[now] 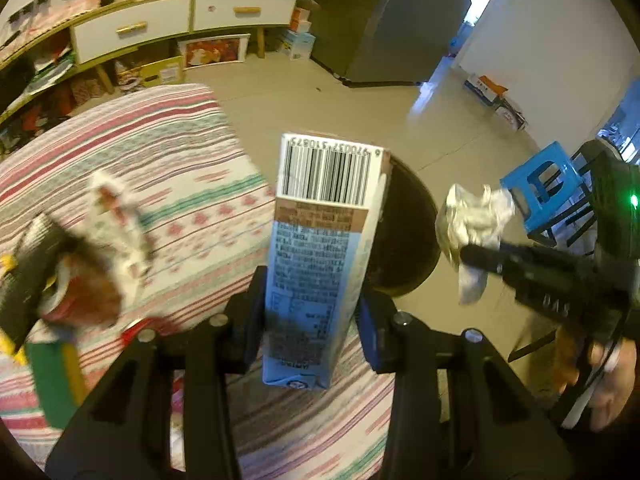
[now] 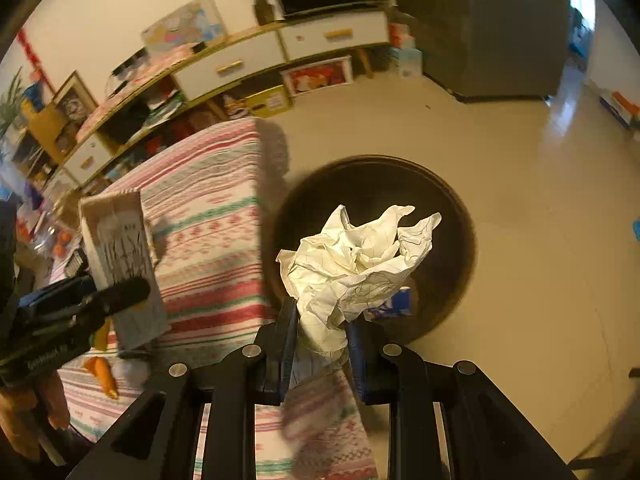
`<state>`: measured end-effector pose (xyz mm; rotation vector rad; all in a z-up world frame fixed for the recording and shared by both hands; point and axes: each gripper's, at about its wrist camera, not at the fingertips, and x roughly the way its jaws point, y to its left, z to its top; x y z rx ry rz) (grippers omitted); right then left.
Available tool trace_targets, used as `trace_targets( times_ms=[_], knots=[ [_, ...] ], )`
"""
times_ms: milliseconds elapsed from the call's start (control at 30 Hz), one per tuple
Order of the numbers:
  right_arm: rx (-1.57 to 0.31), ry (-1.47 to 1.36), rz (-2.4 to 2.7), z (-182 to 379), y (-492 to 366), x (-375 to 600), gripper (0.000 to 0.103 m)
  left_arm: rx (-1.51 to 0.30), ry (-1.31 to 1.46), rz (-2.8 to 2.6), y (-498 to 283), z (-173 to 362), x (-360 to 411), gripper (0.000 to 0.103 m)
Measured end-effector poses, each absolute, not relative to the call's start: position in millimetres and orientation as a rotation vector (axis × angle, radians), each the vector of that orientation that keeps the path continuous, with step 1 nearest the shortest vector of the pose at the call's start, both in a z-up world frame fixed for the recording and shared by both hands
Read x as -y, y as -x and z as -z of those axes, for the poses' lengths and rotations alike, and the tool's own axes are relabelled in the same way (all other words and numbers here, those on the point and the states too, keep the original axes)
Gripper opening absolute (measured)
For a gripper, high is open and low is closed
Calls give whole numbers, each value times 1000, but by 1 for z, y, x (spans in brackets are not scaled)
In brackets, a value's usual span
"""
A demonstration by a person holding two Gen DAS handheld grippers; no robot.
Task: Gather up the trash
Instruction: 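Carry both items over the bin and open the left tool to drop the carton, then open the right tool to drop the crumpled paper into the bin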
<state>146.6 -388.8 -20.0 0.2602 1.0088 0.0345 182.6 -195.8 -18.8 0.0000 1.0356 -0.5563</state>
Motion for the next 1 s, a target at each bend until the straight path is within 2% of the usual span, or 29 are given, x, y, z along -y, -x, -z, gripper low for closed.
trace_targets(
  times_ms=[267, 533, 567, 633, 667, 700, 1000],
  knots=[
    [-1018, -330, 40, 30, -145, 434, 25, -1045, -17, 588, -204, 38, 261, 42],
    [-1029, -345, 66, 35, -145, 448, 25, -1052, -28, 574, -208, 55, 276, 42],
    [-1029, -347, 69, 35, -145, 449, 25, -1045, -37, 568, -208, 56, 276, 45],
    [-1029, -349, 74, 36, -147, 449, 25, -1034, -62, 541, -205, 54, 275, 67],
    [-1031, -350, 75, 37, -147, 448, 25, -1017, -67, 511, -203, 52, 271, 84],
    [-1032, -352, 75, 37, -148, 449, 25, -996, -63, 493, -201, 48, 268, 88],
    [-1056, -336, 81, 43, -156, 441, 25, -950, -23, 488, -176, 14, 220, 88]
  ],
)
